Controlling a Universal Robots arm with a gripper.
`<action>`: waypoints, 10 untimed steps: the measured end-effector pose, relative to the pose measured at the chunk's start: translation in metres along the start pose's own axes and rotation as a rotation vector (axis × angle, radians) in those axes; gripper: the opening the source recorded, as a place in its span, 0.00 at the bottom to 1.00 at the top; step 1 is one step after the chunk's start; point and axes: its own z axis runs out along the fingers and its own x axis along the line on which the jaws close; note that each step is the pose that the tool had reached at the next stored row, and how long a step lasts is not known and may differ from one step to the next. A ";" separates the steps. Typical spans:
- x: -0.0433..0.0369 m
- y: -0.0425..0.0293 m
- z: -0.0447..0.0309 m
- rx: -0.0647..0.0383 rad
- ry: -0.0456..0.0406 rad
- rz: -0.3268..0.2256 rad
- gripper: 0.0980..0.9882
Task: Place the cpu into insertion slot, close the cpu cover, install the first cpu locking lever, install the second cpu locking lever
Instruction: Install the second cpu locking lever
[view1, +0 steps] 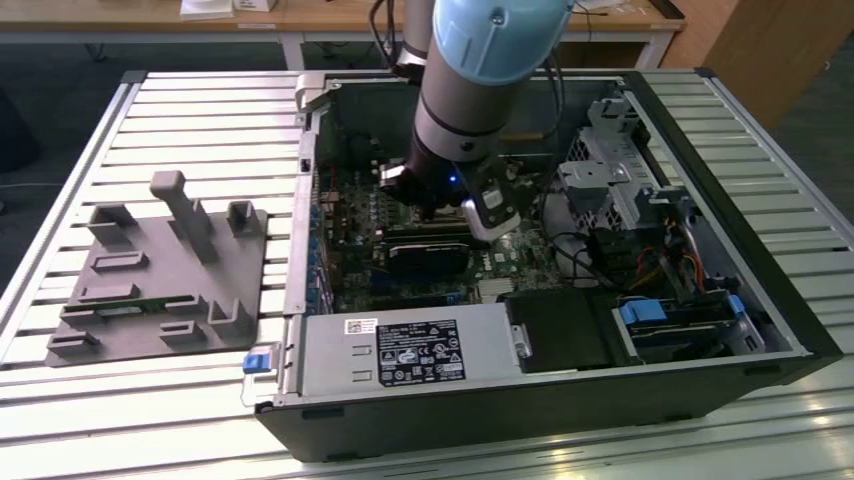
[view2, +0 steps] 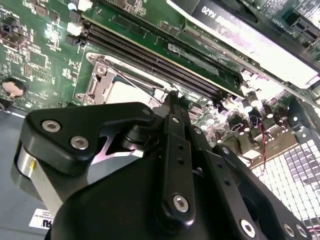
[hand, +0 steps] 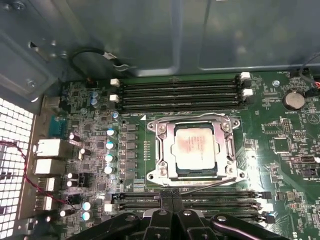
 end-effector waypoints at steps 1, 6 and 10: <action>-0.0003 -0.0001 0.0003 0.000 -0.0008 0.003 0.01; -0.0008 -0.0007 0.0019 -0.001 -0.0027 0.009 0.01; -0.0009 -0.0010 0.0028 -0.001 -0.0028 0.009 0.01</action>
